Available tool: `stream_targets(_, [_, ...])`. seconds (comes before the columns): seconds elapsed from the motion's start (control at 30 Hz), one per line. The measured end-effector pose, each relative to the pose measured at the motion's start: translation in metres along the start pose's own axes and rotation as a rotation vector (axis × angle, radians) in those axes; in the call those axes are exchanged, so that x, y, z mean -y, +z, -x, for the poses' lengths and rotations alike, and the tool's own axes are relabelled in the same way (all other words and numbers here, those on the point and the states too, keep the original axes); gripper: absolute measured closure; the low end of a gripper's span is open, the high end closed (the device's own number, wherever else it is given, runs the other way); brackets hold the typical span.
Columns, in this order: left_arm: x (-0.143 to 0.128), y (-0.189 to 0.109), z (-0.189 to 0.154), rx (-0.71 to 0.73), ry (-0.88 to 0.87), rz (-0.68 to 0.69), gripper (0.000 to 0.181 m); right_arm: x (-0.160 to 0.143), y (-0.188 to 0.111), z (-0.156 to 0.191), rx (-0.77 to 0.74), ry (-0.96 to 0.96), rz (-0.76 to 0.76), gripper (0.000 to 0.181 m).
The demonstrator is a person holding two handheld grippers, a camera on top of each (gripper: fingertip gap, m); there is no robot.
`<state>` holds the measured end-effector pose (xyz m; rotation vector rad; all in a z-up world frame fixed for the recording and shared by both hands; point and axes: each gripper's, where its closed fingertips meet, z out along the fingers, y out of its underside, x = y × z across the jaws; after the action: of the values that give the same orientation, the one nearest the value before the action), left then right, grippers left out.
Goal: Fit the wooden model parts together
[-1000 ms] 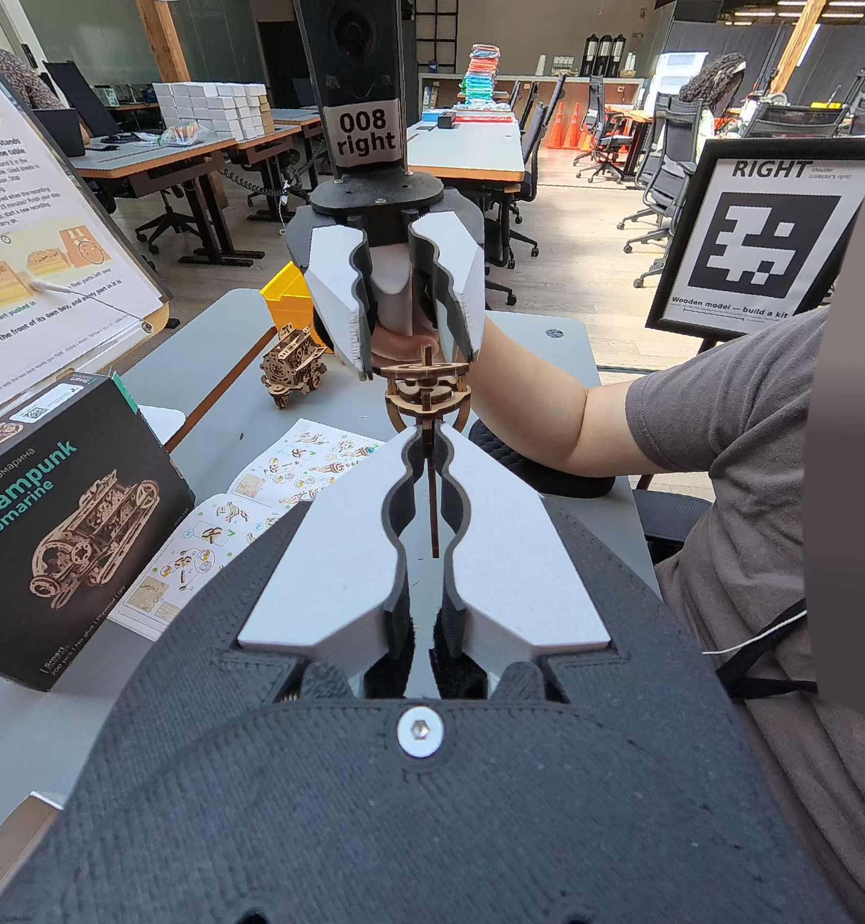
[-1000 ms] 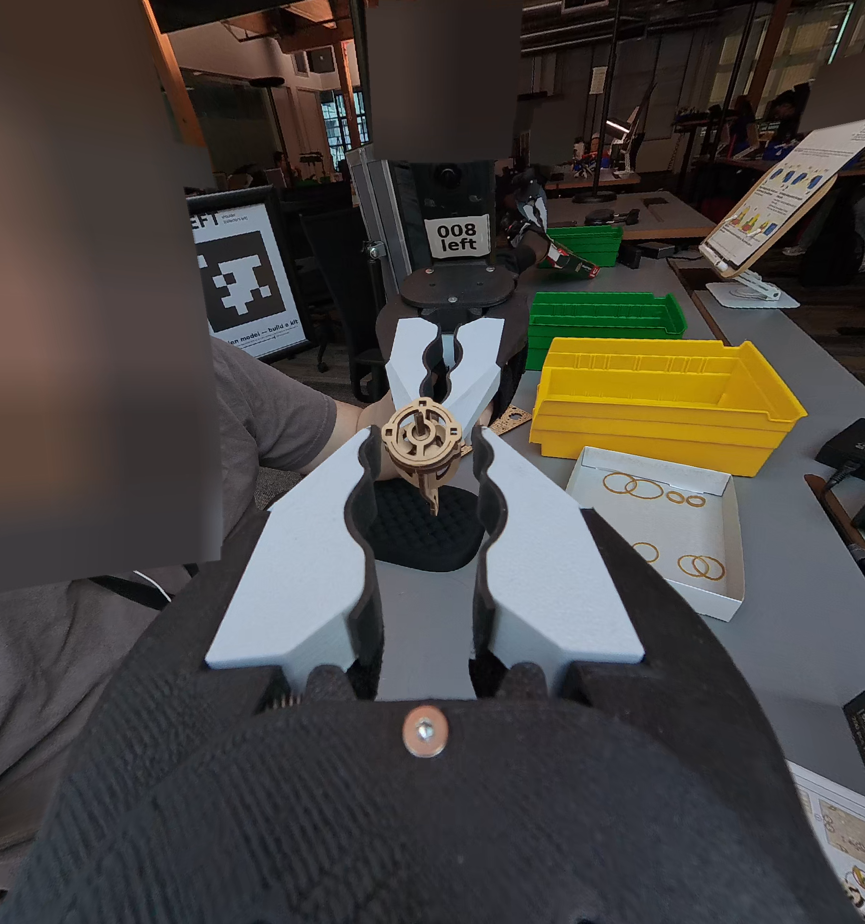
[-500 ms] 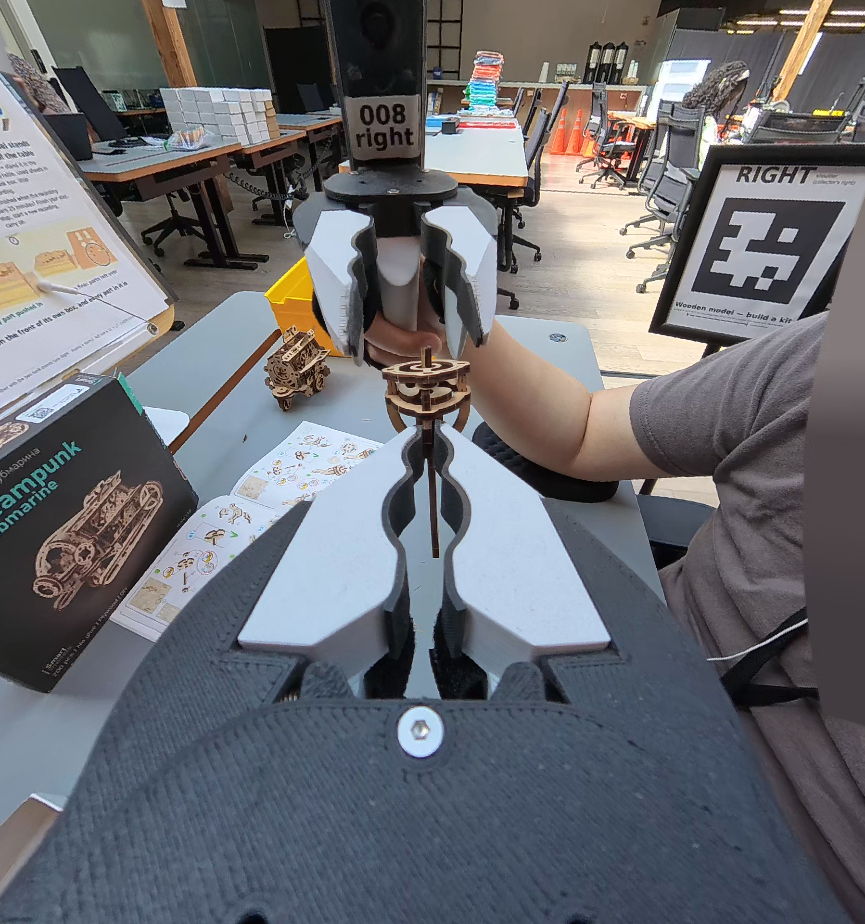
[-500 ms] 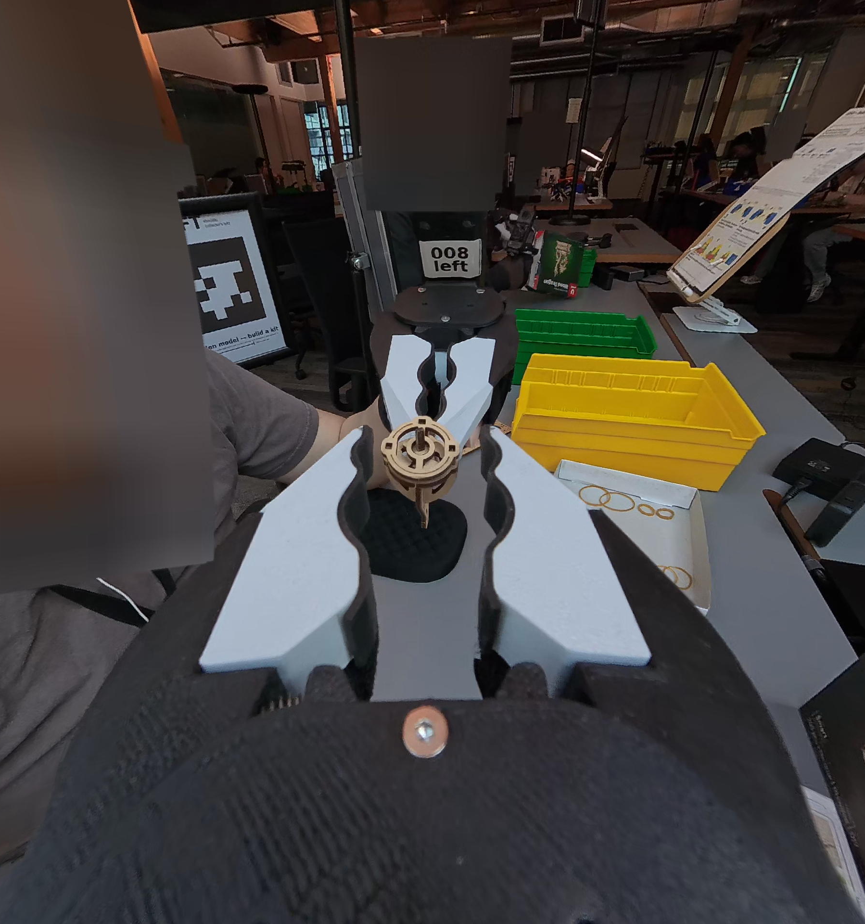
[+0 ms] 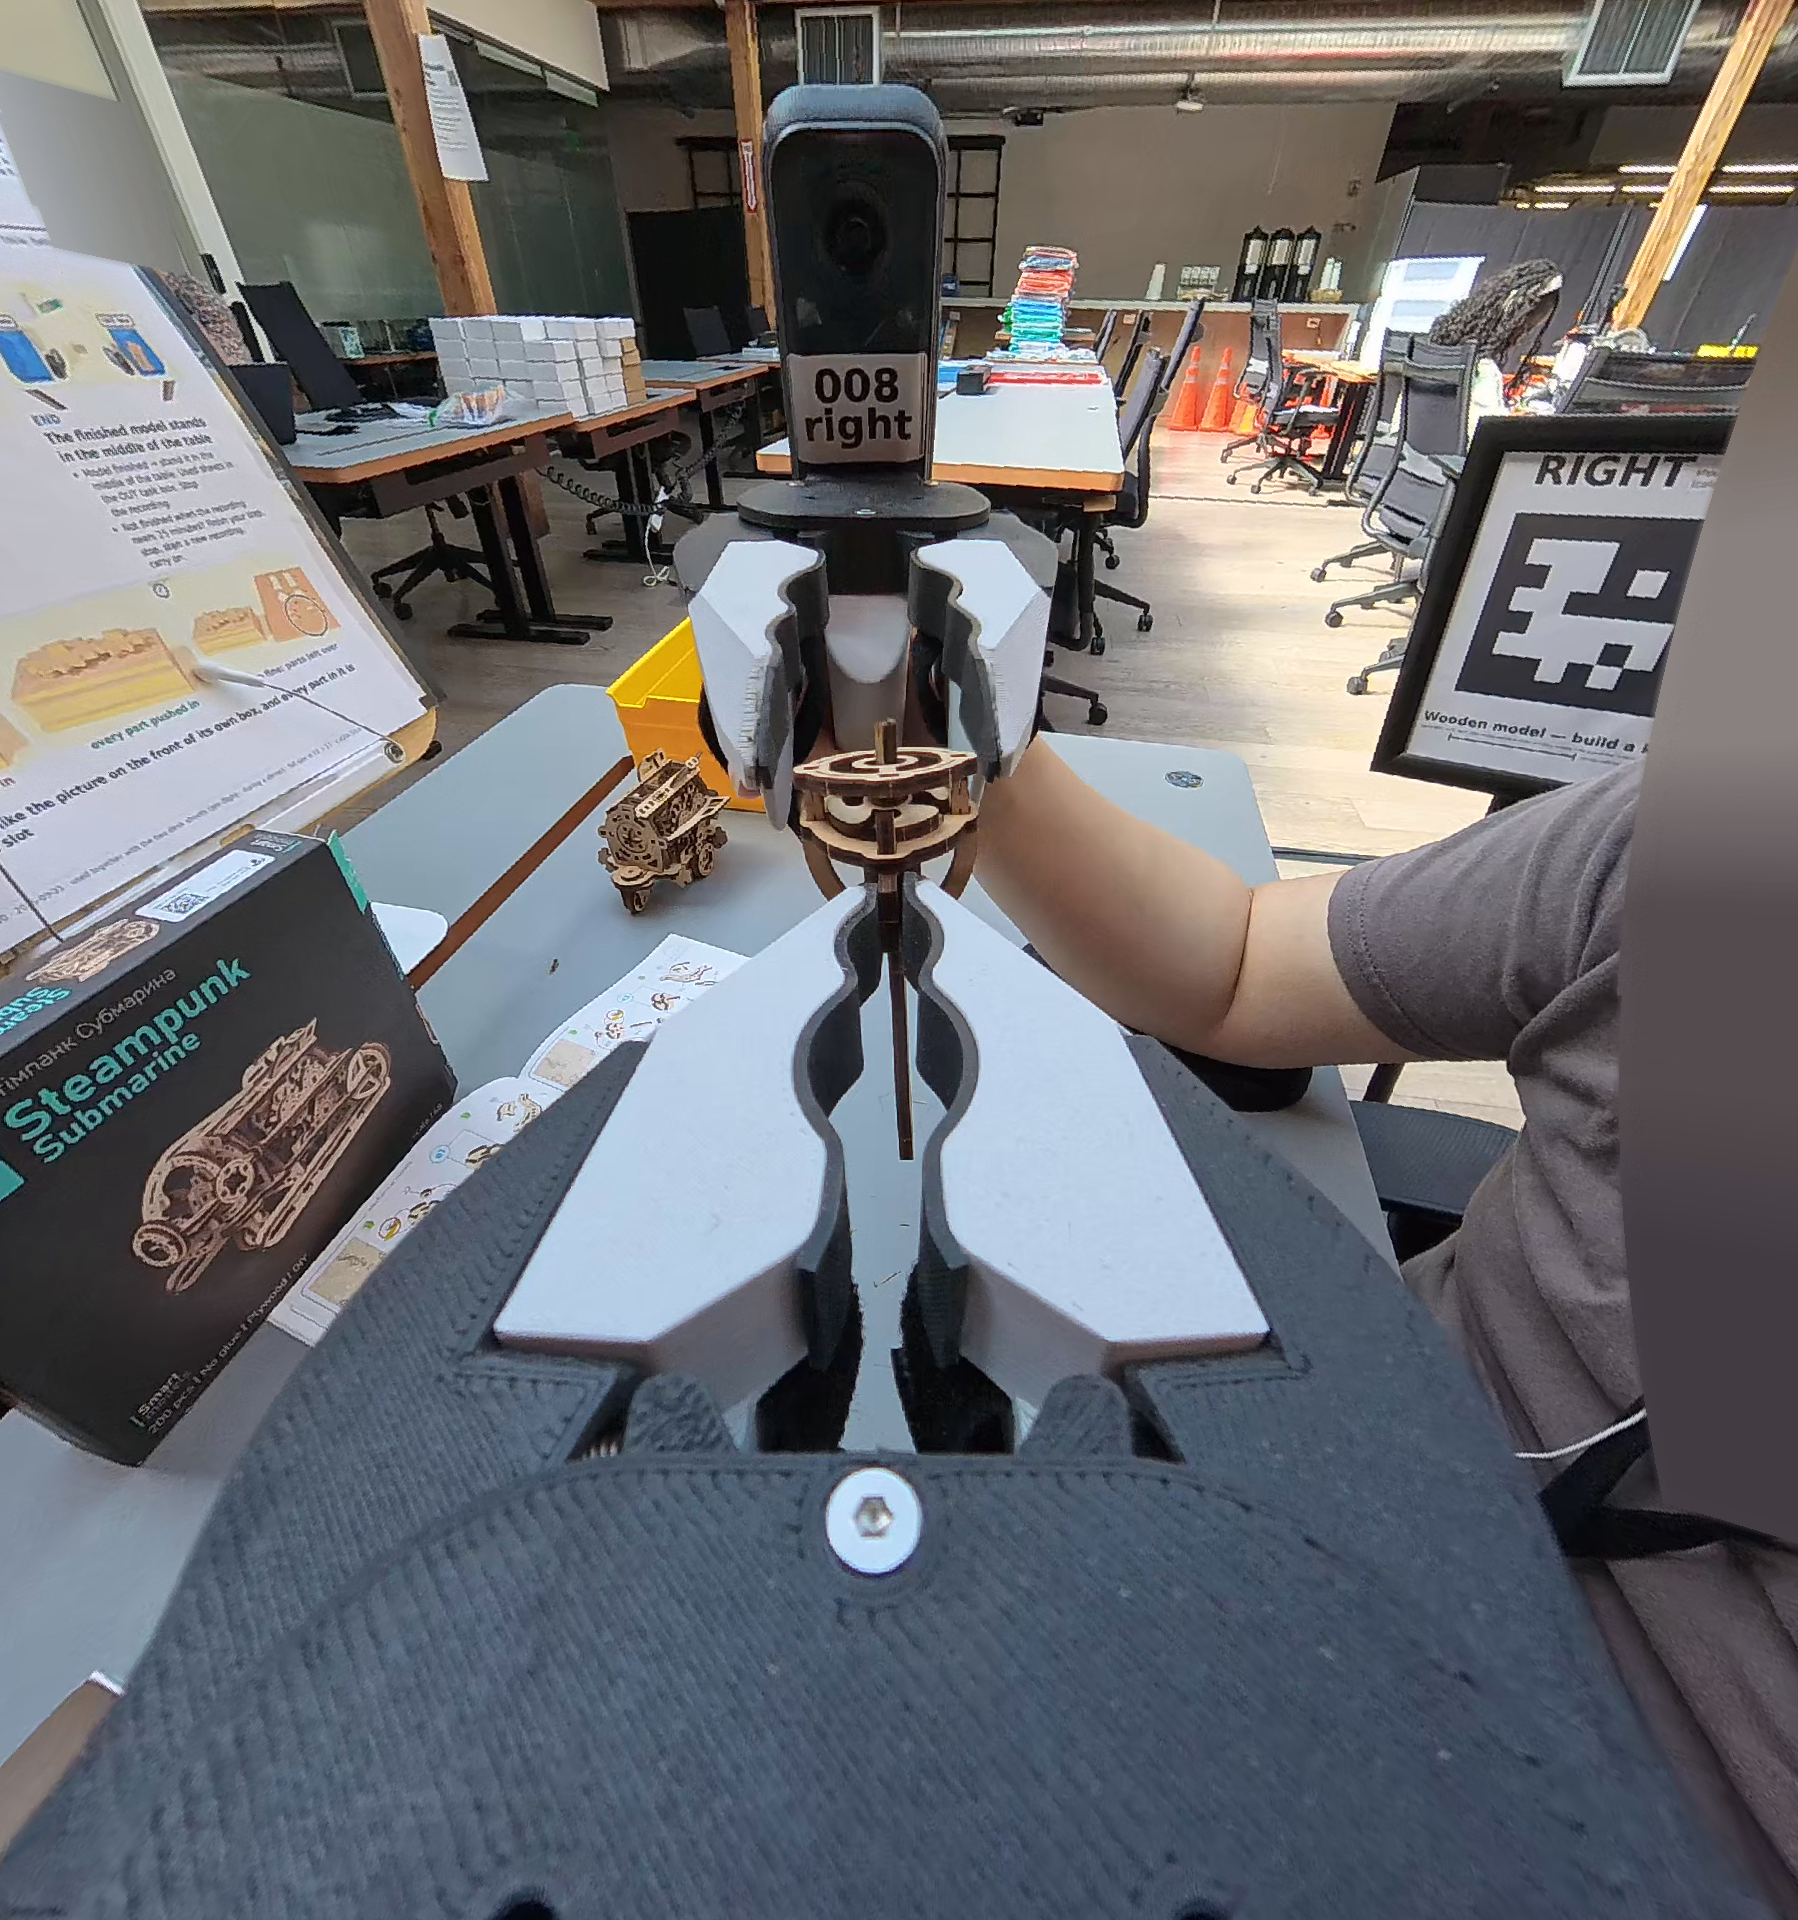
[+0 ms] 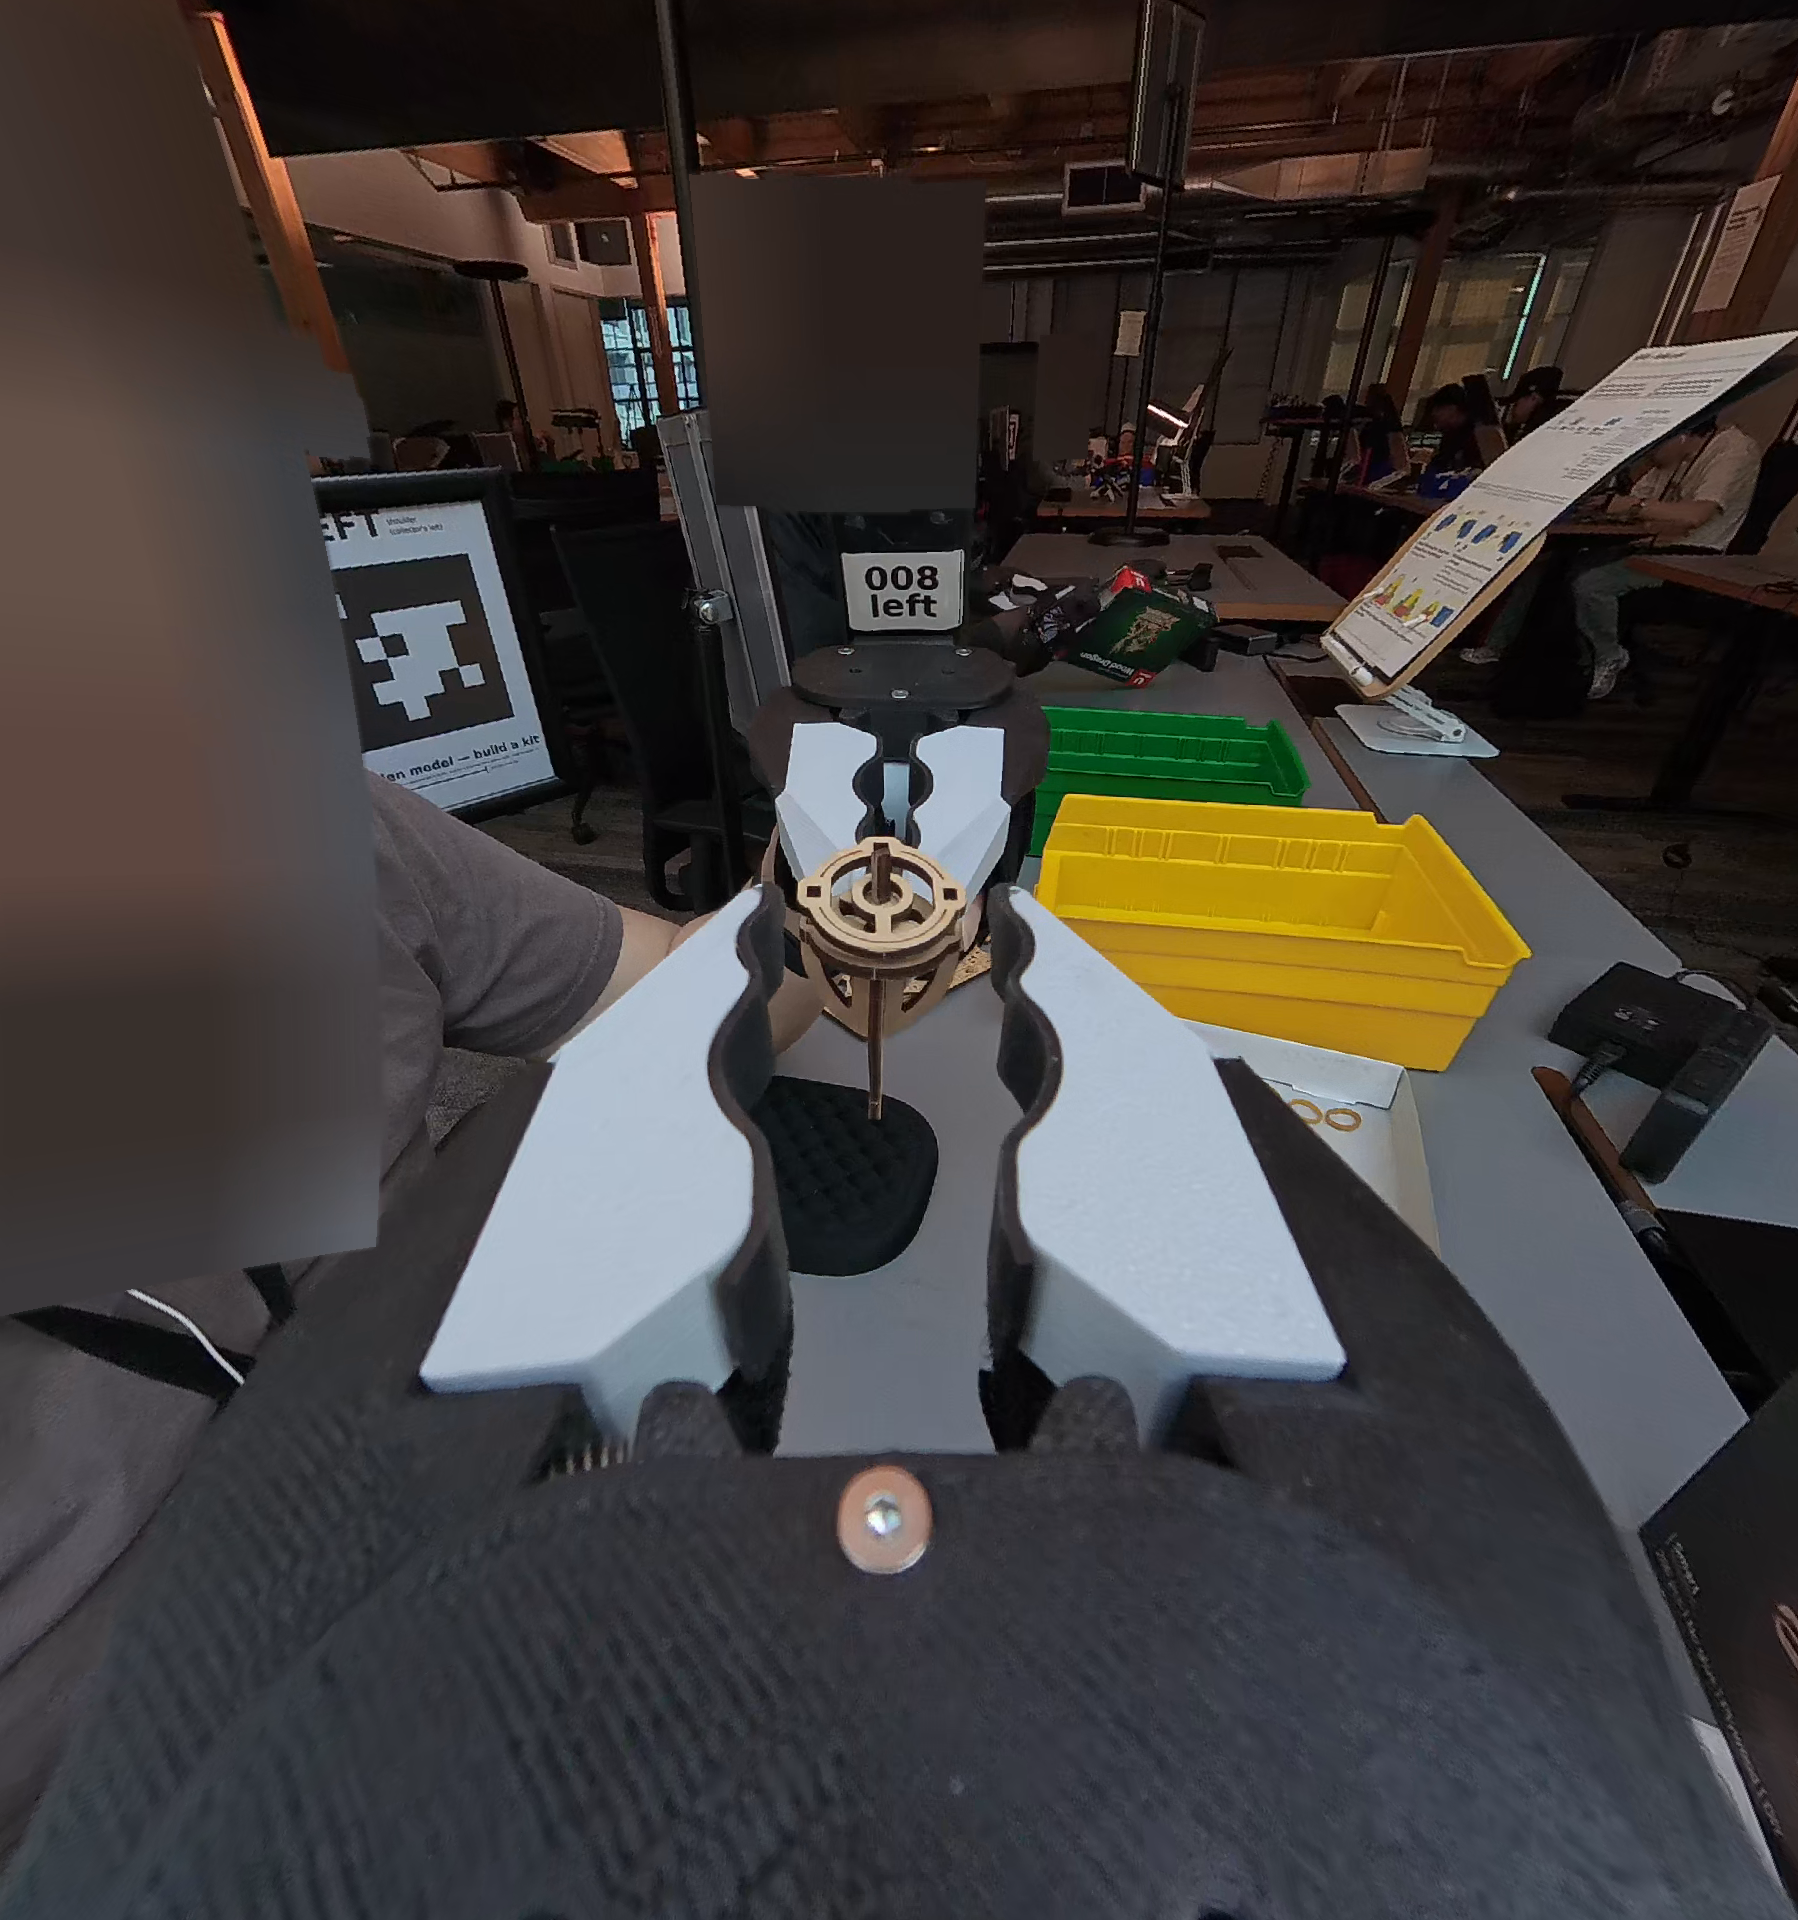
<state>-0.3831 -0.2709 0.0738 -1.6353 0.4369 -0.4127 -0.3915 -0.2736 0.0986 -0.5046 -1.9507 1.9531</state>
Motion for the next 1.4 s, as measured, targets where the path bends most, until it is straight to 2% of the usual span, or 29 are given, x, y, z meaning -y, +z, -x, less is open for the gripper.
stream_targets(0.13, [0.000, 0.000, 0.000, 0.000, 0.000, 0.003, 0.181, -0.001, 0.001, 0.001, -0.003, -0.024, 0.009, 0.150])
stream_targets(1.23, [-0.010, 0.005, -0.002, -0.003, 0.013, 0.063, 0.181, -0.015, -0.001, 0.003, -0.056, -0.093, 0.140, 0.150])
stream_targets(1.33, [-0.008, 0.004, -0.003, -0.021, -0.009, 0.050, 0.180, -0.011, -0.002, 0.002, -0.072, -0.107, 0.121, 0.142])
stream_targets(1.4, [-0.007, 0.003, -0.002, -0.025, -0.030, 0.041, 0.180, -0.005, -0.005, -0.002, -0.105, -0.137, 0.094, 0.130])
